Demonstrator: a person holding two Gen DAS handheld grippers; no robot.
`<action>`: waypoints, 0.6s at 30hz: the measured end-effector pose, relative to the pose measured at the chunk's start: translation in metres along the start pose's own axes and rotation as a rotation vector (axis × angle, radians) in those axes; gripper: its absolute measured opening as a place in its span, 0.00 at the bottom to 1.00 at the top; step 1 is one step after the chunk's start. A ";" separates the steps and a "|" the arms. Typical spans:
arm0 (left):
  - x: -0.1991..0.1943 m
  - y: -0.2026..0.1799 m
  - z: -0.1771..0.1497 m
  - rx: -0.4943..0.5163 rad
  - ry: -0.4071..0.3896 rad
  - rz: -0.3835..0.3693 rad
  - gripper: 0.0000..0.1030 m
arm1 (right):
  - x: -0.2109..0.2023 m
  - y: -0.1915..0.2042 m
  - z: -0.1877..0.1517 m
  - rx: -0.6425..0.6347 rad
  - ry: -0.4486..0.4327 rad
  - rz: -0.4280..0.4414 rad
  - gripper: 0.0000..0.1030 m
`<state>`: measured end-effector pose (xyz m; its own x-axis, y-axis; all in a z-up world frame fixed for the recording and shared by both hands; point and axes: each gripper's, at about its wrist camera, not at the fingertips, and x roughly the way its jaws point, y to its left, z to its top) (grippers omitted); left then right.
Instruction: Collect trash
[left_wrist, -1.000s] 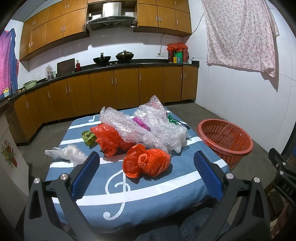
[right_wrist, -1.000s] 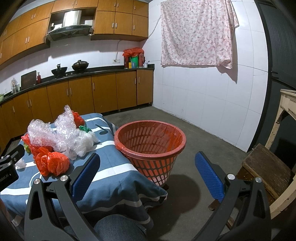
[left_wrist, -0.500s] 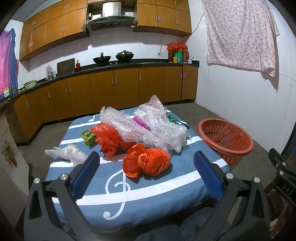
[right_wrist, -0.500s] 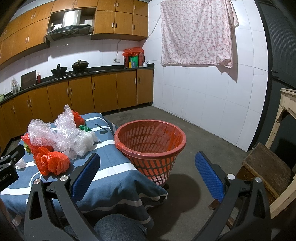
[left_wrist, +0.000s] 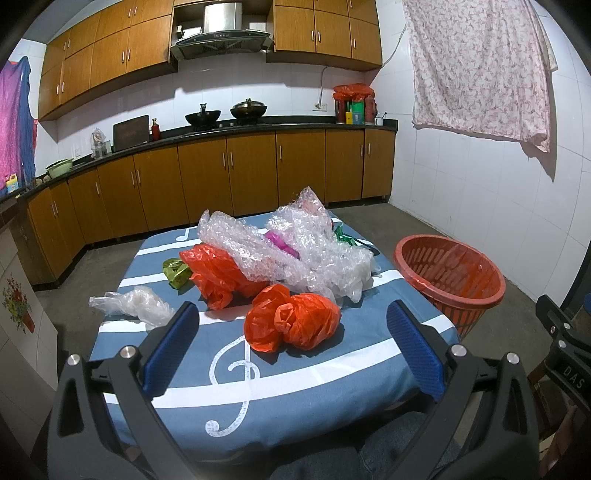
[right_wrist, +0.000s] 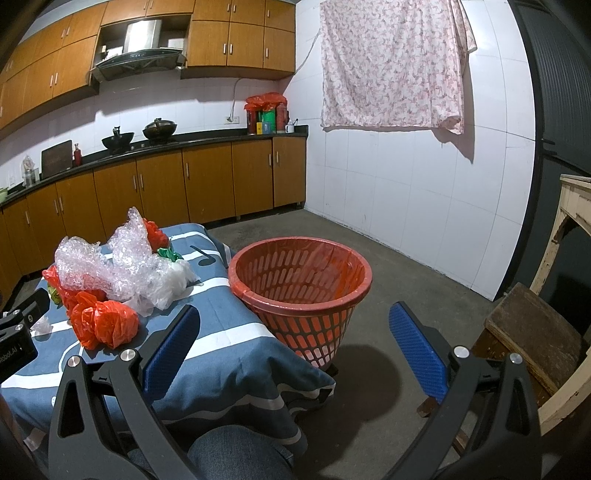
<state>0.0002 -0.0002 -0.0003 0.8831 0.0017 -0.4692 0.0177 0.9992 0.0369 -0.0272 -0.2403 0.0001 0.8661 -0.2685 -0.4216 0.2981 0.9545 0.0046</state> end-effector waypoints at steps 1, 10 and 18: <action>0.000 0.000 0.000 0.000 0.001 0.000 0.96 | 0.000 0.000 0.000 0.000 0.000 0.000 0.98; 0.000 0.000 0.000 0.000 0.002 -0.001 0.96 | 0.001 0.000 -0.001 0.000 0.001 -0.001 0.98; 0.001 0.000 -0.001 -0.001 0.005 0.001 0.96 | 0.001 -0.001 0.003 -0.003 0.002 -0.001 0.98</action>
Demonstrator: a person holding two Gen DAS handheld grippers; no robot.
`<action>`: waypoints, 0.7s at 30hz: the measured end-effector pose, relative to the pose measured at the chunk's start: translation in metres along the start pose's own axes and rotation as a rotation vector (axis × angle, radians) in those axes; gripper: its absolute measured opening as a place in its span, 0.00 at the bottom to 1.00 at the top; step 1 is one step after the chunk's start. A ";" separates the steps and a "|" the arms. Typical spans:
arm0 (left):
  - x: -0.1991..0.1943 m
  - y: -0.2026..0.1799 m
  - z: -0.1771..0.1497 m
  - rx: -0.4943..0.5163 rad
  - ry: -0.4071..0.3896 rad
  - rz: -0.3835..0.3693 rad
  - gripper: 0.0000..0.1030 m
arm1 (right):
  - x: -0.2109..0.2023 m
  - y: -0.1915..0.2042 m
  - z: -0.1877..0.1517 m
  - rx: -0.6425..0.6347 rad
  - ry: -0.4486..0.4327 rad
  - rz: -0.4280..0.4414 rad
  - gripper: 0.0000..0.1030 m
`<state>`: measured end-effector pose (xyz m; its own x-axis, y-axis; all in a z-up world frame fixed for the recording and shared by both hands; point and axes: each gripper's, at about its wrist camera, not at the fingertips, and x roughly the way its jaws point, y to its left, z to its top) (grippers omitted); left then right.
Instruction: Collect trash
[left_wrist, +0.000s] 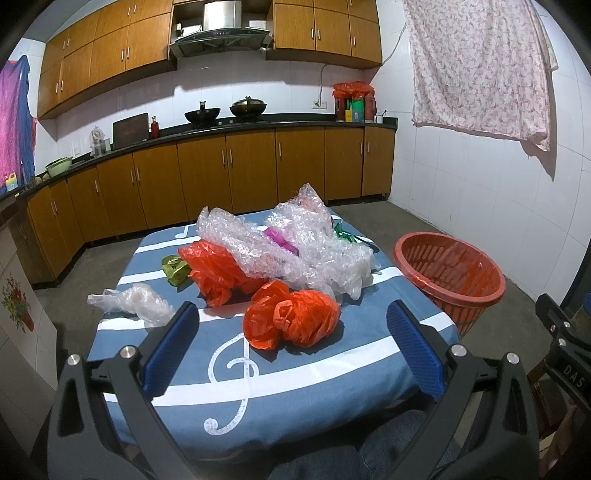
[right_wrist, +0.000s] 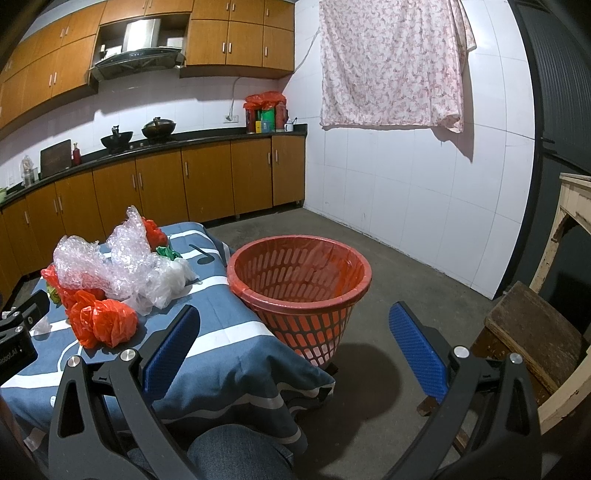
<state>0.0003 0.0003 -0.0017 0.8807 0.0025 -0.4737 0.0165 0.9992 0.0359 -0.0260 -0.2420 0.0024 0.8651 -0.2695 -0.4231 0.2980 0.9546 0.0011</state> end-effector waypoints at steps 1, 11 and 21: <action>0.006 0.002 -0.002 0.000 0.000 0.001 0.96 | 0.000 0.000 0.001 -0.004 0.000 0.000 0.98; 0.016 0.018 -0.015 -0.030 0.027 0.042 0.96 | 0.020 0.019 -0.015 -0.079 0.046 0.052 0.98; 0.034 0.084 -0.018 -0.142 0.060 0.142 0.96 | 0.043 0.038 0.008 -0.033 0.031 0.117 0.98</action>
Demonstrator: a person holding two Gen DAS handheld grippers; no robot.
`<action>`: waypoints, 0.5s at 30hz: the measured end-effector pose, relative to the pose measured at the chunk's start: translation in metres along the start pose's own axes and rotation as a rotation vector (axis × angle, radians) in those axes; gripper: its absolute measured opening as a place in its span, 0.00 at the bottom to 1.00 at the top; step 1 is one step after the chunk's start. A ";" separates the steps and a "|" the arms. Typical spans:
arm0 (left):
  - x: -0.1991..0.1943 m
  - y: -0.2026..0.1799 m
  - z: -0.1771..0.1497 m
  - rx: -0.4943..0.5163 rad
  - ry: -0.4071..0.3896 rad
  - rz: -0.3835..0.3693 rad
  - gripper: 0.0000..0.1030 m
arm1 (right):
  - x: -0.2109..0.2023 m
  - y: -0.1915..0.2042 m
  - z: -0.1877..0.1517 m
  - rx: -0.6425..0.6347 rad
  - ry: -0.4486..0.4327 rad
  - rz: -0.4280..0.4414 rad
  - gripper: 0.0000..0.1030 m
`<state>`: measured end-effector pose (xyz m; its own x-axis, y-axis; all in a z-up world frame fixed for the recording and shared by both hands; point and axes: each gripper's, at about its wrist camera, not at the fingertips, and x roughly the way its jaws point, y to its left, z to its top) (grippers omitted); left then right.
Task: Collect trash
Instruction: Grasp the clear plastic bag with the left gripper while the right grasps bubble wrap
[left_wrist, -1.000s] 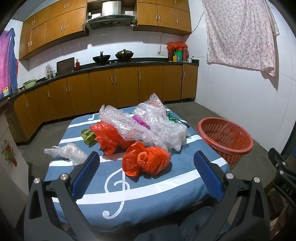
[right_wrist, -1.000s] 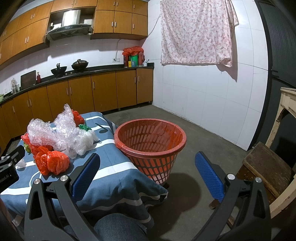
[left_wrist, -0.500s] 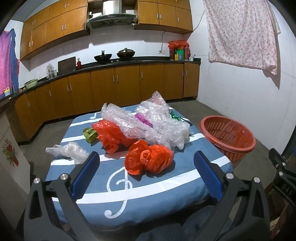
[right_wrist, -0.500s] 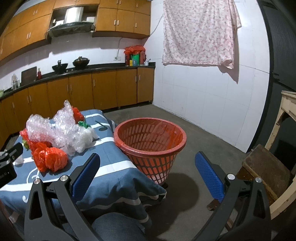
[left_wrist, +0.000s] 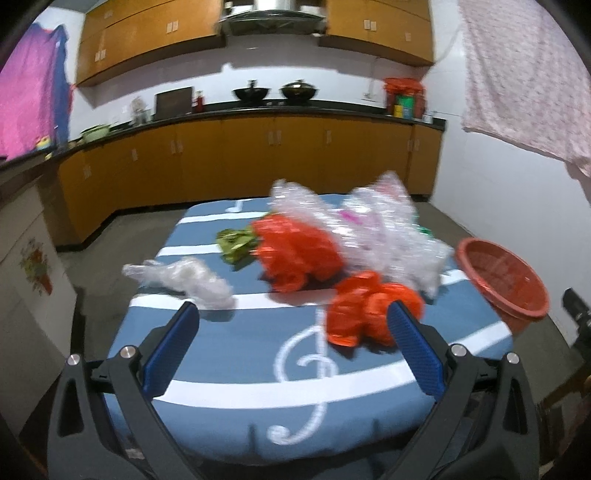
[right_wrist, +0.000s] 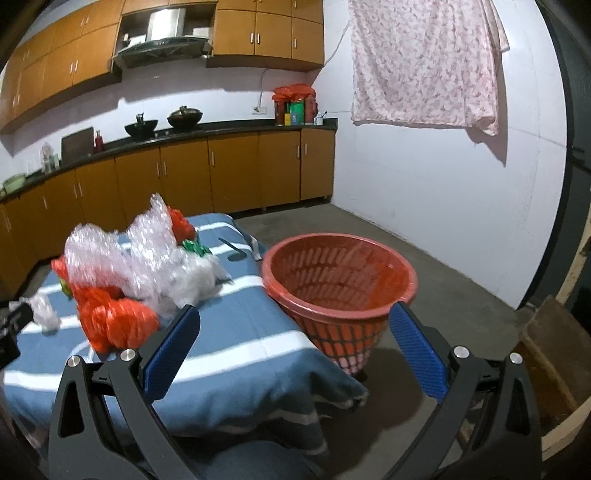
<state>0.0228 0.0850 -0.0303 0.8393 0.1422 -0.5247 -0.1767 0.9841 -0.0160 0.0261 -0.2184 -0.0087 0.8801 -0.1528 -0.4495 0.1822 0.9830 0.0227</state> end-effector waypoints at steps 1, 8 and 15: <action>0.003 0.008 0.001 -0.012 0.000 0.019 0.96 | 0.005 0.004 0.003 0.002 0.002 0.015 0.98; 0.031 0.058 0.009 -0.063 0.012 0.139 0.96 | 0.049 0.037 0.027 -0.028 0.034 0.123 0.82; 0.078 0.092 0.018 -0.108 0.065 0.197 0.88 | 0.097 0.079 0.046 -0.063 0.109 0.274 0.73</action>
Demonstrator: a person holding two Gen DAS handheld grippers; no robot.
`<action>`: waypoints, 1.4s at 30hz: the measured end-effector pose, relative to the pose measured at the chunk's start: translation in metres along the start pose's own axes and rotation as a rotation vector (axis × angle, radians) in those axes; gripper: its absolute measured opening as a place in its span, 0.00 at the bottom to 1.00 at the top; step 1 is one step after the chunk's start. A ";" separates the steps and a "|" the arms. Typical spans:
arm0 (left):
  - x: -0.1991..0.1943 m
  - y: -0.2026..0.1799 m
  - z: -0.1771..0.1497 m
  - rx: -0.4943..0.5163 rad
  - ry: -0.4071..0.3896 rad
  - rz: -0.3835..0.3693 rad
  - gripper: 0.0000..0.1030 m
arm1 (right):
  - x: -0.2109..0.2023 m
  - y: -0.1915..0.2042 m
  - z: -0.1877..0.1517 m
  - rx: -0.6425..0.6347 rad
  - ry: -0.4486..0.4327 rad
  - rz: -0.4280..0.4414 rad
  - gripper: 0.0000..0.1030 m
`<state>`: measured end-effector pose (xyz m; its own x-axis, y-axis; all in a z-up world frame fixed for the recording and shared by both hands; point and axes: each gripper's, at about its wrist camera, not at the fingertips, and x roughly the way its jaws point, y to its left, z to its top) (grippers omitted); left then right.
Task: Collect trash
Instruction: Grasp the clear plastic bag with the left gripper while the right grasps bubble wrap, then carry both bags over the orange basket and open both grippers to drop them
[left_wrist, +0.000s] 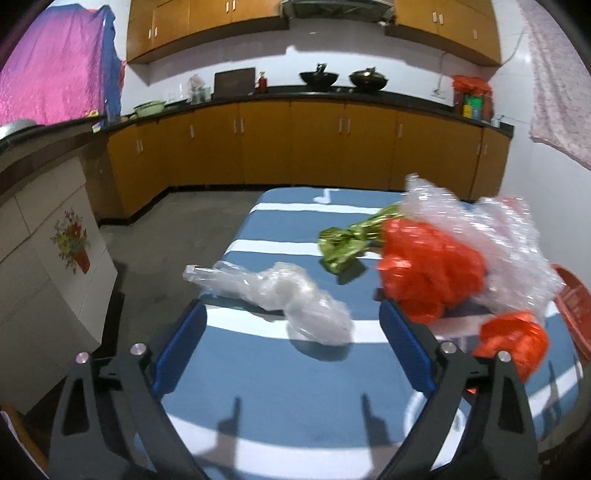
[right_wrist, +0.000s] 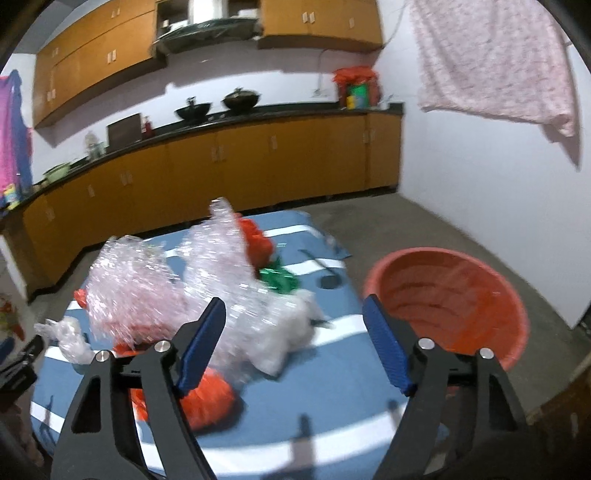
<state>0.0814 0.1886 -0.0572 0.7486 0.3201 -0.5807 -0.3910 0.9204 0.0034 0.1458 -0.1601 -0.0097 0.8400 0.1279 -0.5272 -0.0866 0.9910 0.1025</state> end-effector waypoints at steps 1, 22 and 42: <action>0.008 0.002 0.001 -0.002 0.009 0.005 0.87 | 0.006 0.003 0.001 -0.007 0.007 0.008 0.73; 0.112 0.007 0.012 -0.024 0.232 -0.060 0.64 | 0.076 0.032 -0.010 -0.122 0.178 0.106 0.20; 0.057 -0.014 0.026 0.087 0.101 -0.190 0.13 | 0.039 0.017 -0.003 -0.104 0.091 0.159 0.10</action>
<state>0.1432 0.2000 -0.0696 0.7452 0.1193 -0.6560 -0.1970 0.9793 -0.0457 0.1759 -0.1384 -0.0310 0.7603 0.2814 -0.5855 -0.2729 0.9563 0.1052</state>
